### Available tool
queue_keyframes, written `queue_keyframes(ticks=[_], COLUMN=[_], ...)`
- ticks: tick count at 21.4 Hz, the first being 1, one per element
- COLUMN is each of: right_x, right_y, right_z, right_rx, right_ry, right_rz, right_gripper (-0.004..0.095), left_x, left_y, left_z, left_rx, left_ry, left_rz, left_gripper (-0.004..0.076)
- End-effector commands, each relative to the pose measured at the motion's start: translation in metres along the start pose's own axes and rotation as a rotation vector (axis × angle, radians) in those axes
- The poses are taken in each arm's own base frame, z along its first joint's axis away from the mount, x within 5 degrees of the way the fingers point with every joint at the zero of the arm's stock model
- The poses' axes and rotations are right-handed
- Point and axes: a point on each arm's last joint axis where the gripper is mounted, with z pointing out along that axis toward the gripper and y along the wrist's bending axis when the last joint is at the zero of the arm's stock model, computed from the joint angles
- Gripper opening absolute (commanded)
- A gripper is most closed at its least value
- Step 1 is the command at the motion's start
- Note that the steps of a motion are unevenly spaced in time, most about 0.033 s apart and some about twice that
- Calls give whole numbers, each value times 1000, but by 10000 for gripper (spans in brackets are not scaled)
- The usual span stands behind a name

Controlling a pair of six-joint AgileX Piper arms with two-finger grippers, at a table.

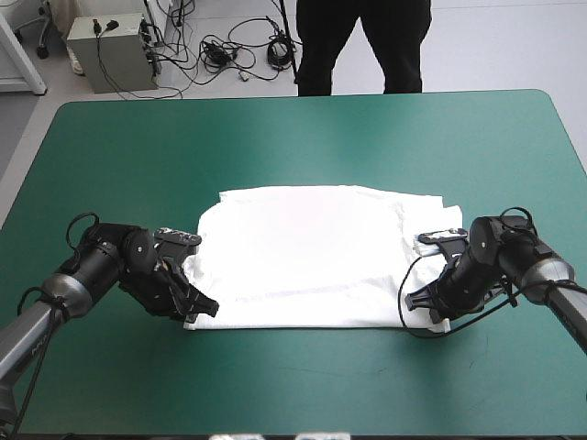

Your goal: Fold the cloth

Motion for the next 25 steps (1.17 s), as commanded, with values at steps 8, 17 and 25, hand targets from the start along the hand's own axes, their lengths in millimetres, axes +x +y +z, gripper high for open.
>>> queue_keyframes(ticks=[8,17,25], right_x=[-7,-56,-103], right_y=[-7,-29,-53], right_z=[-84,-96,-26], right_rx=[206,328,282], right_ry=[-275,-467,-368], right_rz=[45,147,170], right_gripper=[579,577,577], left_x=[-8,-12,-10], left_y=[-15,-33,-33], left_z=[-79,-215,-213], left_rx=[8,-29,-31], left_ry=[-167,-641,-609], left_rz=[50,90,84], left_gripper=[456,456,456])
